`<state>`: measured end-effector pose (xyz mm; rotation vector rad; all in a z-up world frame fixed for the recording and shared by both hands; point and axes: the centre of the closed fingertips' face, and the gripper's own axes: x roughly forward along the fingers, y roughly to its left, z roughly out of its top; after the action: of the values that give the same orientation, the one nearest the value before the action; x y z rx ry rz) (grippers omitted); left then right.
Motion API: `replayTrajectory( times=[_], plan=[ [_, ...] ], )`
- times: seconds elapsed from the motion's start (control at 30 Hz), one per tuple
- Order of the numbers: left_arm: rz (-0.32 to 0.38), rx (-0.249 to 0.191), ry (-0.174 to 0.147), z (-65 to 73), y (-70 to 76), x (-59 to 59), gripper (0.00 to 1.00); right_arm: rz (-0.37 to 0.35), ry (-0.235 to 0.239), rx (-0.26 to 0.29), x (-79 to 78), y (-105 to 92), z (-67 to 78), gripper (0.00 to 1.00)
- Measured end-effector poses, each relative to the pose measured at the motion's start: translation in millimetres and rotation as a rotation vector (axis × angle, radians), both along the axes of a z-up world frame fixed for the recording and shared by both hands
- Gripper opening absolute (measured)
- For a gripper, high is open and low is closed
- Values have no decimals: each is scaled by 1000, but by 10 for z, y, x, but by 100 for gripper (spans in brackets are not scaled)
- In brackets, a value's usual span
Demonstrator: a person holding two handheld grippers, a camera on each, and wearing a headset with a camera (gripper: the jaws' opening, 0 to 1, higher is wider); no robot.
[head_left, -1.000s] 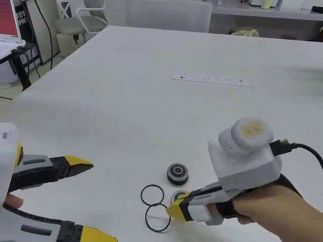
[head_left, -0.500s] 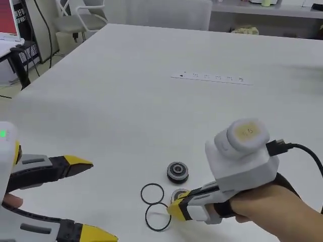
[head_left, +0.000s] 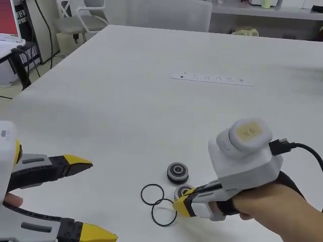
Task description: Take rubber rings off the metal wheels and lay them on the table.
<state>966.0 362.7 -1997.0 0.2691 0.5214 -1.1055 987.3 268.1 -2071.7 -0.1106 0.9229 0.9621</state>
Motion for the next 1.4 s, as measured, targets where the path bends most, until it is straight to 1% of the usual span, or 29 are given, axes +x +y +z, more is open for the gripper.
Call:
replayTrajectory(
  times=[0.23, 0.33, 0.5, 0.57, 0.67, 0.97, 1.07, 1.1, 1.2, 1.3, 1.33, 1.4],
  plan=[
    [3, -4, -3, 7, 4, 7, 76, -21, 9, 7, 22, -28, 27, 0],
    [5, -4, -3, 8, 5, 9, 76, -21, 15, 11, 13, -25, 38, 2],
    [6, 0, -1, 2, 7, 8, 76, -25, 6, 5, 28, -50, 65, 2],
    [6, 1, -1, 1, 8, 10, 76, -32, 0, 7, 48, -68, 74, 5],
    [7, 1, -2, 1, 6, 11, 76, -45, 1, 17, 72, -97, 91, 5],
    [1, 11, -4, -7, 4, 4, 76, -90, -27, 43, 177, -156, 177, 4],
    [-8, 19, -24, 12, -5, 7, 76, -88, -27, 57, 176, -150, 187, 5],
    [-14, 17, -40, 37, -17, 10, 76, -88, -29, 56, 178, -153, 185, 5],
    [-38, 24, -60, 73, -44, 1, 76, -85, -44, 56, 187, -161, 199, 5],
    [-86, 82, -129, 118, -73, 45, 74, -91, -58, 61, 218, -183, 230, 5],
    [-94, 87, -138, 143, -96, 58, 73, -93, -65, 64, 232, -193, 245, 5],
    [-110, 77, -154, 228, -162, 91, 73, -103, -77, 74, 268, -216, 274, 6]
  ],
)
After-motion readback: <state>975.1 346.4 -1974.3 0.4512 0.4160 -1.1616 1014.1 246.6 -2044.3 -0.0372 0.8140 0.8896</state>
